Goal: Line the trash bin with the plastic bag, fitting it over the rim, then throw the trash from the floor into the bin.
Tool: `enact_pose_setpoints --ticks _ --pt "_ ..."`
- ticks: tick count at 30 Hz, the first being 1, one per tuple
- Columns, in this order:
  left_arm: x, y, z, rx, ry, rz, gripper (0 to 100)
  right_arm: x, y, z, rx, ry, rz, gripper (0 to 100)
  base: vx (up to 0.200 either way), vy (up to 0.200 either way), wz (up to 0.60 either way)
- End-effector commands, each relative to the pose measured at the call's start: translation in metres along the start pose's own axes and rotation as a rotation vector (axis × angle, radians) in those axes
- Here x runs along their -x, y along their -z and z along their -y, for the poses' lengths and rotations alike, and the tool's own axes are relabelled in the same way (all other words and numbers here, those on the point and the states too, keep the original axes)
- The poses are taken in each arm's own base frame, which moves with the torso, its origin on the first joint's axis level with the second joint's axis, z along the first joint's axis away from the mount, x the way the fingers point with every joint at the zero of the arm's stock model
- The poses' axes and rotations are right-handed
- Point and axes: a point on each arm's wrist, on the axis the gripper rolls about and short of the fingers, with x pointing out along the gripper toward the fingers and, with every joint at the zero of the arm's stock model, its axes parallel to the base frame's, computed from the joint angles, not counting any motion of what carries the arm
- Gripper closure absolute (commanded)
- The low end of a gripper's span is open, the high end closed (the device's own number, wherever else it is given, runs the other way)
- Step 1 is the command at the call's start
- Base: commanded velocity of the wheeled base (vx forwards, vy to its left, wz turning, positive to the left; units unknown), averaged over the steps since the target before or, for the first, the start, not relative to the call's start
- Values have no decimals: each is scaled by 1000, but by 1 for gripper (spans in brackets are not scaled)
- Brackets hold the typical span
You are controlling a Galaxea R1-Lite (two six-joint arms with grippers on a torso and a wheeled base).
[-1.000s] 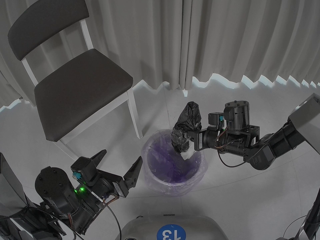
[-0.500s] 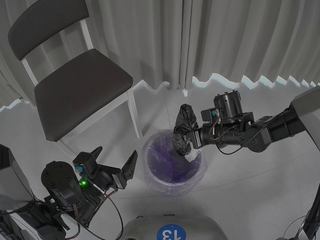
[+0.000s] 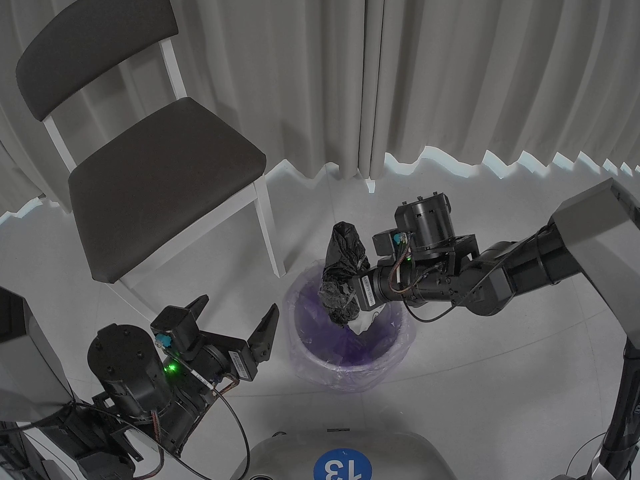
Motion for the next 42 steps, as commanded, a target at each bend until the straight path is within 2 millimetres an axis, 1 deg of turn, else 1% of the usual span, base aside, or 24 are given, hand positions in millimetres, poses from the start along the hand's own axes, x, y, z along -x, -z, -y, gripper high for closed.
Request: enact_pose_setpoints --ticks 1,3,4,7,8,9,12,21,26,27,29,33,35,41,42 --pt "0 -1 0 6 2 10 0 -17 14 2 -5 0 -42 100 0 0 0" --pt "1 0 1 5 7 8 0 -22 18 2 -5 1 -45 100 0 0 0" --pt "2 0 4 4 19 8 0 -28 22 4 -10 1 -40 100 0 0 0" --pt "4 -1 5 5 26 10 0 -39 29 8 -13 4 -29 100 0 0 0" --pt "4 -1 6 6 27 12 0 -45 34 11 -16 8 -30 100 0 0 0" --pt "4 -1 6 6 27 12 0 -45 34 12 -16 9 -28 100 0 0 0" --pt "3 1 6 3 28 5 0 -56 42 19 -25 19 -41 100 0 0 0" --pt "3 4 9 2 37 -7 0 -62 48 34 -46 41 -53 100 0 0 0" --pt "4 4 9 2 38 -9 0 -76 53 40 -52 41 -51 100 0 0 0" --pt "4 4 9 2 37 -9 0 -83 53 40 -50 39 -45 100 0 0 0" --pt "4 4 9 2 37 -9 0 -90 54 41 -48 39 -42 100 0 0 0" --pt "4 4 9 2 37 -7 0 -107 57 39 -43 31 -29 100 0 0 0" --pt "4 4 9 2 37 -7 0 -111 56 37 -39 26 -19 100 0 0 0" --pt "4 4 9 3 39 -6 0 -113 45 18 -74 -10 27 100 0 0 0" --pt "4 4 9 3 37 -6 0 -114 44 17 -78 -12 31 100 0 0 0"
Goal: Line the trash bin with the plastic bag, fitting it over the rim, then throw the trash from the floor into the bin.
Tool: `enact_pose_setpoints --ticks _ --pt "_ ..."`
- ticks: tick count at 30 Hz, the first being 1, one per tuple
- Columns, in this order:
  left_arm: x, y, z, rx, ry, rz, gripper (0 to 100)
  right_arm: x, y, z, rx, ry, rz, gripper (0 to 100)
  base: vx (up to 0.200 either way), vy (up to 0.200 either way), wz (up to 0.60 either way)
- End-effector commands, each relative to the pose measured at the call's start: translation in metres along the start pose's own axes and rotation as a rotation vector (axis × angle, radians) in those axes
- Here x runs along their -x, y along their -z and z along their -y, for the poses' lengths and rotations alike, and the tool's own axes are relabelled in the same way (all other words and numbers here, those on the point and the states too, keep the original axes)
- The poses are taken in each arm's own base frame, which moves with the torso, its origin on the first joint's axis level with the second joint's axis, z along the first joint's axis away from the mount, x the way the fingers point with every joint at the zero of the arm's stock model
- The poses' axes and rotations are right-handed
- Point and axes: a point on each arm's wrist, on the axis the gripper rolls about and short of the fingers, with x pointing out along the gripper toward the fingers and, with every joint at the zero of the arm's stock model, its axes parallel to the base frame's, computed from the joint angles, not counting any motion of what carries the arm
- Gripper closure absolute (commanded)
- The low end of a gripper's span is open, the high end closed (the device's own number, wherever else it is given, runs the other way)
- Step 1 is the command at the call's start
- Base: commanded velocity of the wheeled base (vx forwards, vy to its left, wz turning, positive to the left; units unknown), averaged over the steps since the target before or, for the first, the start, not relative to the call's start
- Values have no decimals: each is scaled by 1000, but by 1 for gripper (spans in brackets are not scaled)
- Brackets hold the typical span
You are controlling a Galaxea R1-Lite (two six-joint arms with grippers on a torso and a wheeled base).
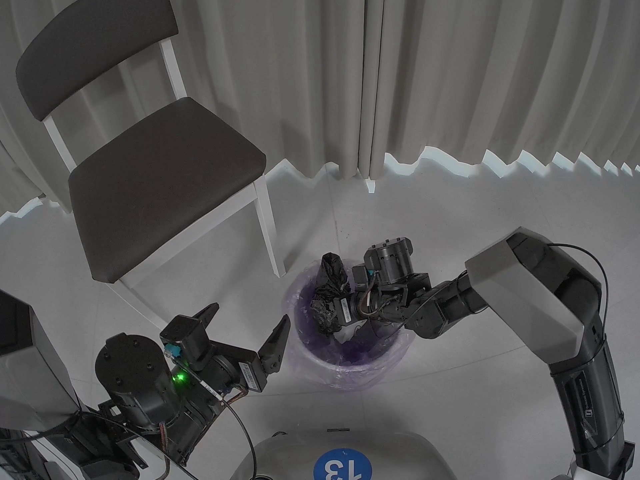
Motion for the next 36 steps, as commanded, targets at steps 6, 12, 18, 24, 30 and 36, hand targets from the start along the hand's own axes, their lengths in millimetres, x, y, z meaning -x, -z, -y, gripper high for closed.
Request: enact_pose_setpoints --ticks 6,12,18,24,30,36 --pt "1 -3 0 9 3 22 0 -3 5 1 -14 1 6 100 0 0 0" --pt "1 -4 0 8 3 23 0 7 10 31 -42 57 -15 100 0 0 0" --pt "3 -3 3 6 16 19 0 22 6 54 -65 94 17 100 0 0 0" --pt "4 -2 3 3 18 16 0 26 13 63 -72 106 38 100 0 0 0" --pt "4 -2 3 3 18 16 0 19 20 43 -48 69 22 100 0 0 0" --pt "4 -2 2 2 16 15 0 8 30 32 -30 43 18 100 0 0 0"
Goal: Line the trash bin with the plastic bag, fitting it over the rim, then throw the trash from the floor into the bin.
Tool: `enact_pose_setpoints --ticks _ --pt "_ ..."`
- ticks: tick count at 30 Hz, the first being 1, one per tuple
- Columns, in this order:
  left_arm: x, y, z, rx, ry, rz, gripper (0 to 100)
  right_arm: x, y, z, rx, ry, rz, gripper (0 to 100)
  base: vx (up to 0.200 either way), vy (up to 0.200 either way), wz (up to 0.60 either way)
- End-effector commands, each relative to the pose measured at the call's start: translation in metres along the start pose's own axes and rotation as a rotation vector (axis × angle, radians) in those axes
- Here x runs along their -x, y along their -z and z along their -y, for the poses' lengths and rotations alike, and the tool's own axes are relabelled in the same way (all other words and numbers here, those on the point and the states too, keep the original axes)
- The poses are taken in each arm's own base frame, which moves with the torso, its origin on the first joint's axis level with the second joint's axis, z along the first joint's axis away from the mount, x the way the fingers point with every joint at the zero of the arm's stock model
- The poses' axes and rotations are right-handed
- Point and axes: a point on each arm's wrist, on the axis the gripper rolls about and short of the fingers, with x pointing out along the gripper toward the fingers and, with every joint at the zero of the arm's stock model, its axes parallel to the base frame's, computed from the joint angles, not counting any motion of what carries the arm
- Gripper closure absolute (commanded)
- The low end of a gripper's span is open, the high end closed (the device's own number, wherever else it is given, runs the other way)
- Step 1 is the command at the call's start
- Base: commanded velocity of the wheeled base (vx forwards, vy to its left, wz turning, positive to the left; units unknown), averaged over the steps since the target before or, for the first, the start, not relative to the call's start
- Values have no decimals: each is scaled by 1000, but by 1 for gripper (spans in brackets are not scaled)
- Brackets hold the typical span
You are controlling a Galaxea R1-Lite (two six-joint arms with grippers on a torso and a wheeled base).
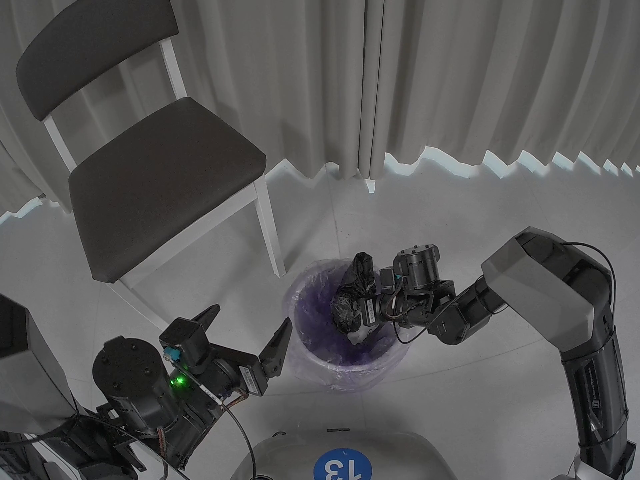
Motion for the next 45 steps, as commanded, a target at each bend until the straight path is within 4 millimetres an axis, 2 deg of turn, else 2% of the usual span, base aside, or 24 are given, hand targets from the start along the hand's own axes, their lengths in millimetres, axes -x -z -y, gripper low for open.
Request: enact_pose_setpoints --ticks 1,8,12,17,22,25,26,30,45 --pt "0 -1 0 9 1 14 0 -10 10 -7 16 -16 -4 100 0 0 0" --pt "0 -1 0 9 1 14 0 -24 22 -4 31 -19 -1 100 0 0 0" --pt "0 -1 0 9 1 14 0 -23 13 -3 33 -27 33 100 0 0 0" --pt "0 -1 0 7 1 14 0 -11 -12 -4 37 -31 89 100 0 0 0" --pt "1 -2 0 7 1 14 0 -16 -25 -5 48 -51 125 100 0 0 0" --pt "4 -2 -1 6 -2 13 0 -22 -25 -4 49 -58 124 100 0 0 0" --pt "5 -2 -2 5 -2 10 0 -28 -24 -3 49 -59 127 100 0 0 0" --pt "5 -2 -2 6 -2 11 0 -29 -19 -3 48 -58 113 100 0 0 0" --pt "6 -2 0 5 10 10 0 -11 37 0 54 -53 33 100 0 0 0"
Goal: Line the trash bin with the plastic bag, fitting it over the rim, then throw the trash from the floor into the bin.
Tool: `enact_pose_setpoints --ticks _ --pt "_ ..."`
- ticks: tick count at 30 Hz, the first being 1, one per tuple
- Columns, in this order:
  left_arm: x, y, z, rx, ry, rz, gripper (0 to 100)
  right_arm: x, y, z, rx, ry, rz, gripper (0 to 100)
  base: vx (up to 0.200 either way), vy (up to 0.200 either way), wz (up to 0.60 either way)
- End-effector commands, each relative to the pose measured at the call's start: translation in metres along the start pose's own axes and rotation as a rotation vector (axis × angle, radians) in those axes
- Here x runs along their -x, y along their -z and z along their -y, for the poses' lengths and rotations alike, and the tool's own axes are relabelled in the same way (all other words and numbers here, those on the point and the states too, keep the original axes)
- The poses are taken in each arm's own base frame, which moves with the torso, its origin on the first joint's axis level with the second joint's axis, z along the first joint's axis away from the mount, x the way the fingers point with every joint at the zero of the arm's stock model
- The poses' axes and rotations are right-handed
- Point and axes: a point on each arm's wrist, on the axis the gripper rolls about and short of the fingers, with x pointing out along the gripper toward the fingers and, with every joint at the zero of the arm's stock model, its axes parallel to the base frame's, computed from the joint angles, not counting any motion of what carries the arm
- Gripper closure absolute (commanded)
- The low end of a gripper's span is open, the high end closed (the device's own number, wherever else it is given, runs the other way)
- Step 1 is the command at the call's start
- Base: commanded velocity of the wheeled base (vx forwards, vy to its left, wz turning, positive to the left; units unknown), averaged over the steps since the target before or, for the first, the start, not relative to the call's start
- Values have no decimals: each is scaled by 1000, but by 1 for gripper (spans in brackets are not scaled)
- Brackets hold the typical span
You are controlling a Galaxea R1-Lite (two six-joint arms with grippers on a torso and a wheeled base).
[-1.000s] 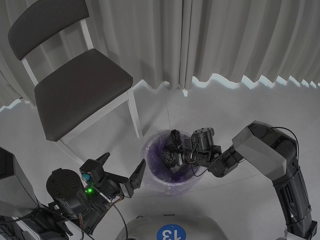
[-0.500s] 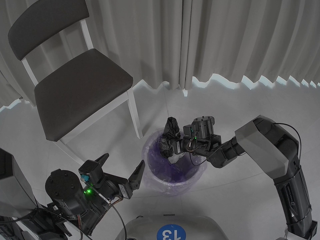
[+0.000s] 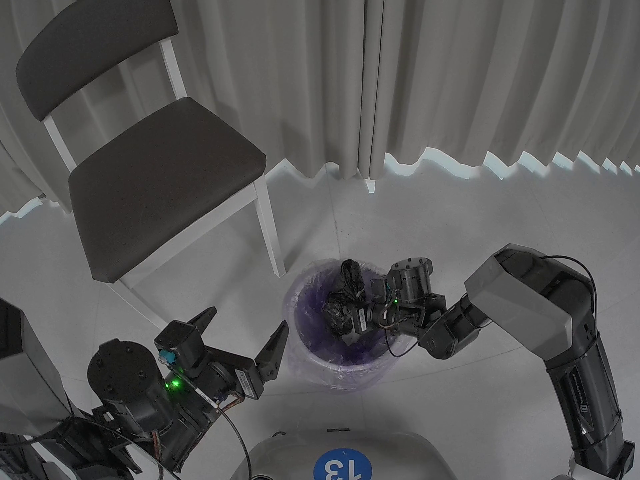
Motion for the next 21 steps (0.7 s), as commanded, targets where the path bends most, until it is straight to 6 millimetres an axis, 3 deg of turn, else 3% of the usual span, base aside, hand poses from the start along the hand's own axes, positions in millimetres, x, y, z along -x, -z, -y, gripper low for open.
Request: enact_pose_setpoints --ticks 1,12,18,19,21 --pt "1 -2 2 7 10 15 0 6 17 -1 4 0 -37 100 0 0 0" --pt "1 -2 2 8 8 16 0 0 18 1 21 2 -52 100 0 0 0" --pt "1 -2 2 8 8 16 0 -2 -1 -3 26 -2 -44 100 0 0 0" --pt "1 -2 2 8 8 16 0 0 -18 -8 33 -1 -52 100 0 0 0" --pt "1 -2 2 8 10 16 0 2 -31 -12 48 2 -87 100 0 0 0"
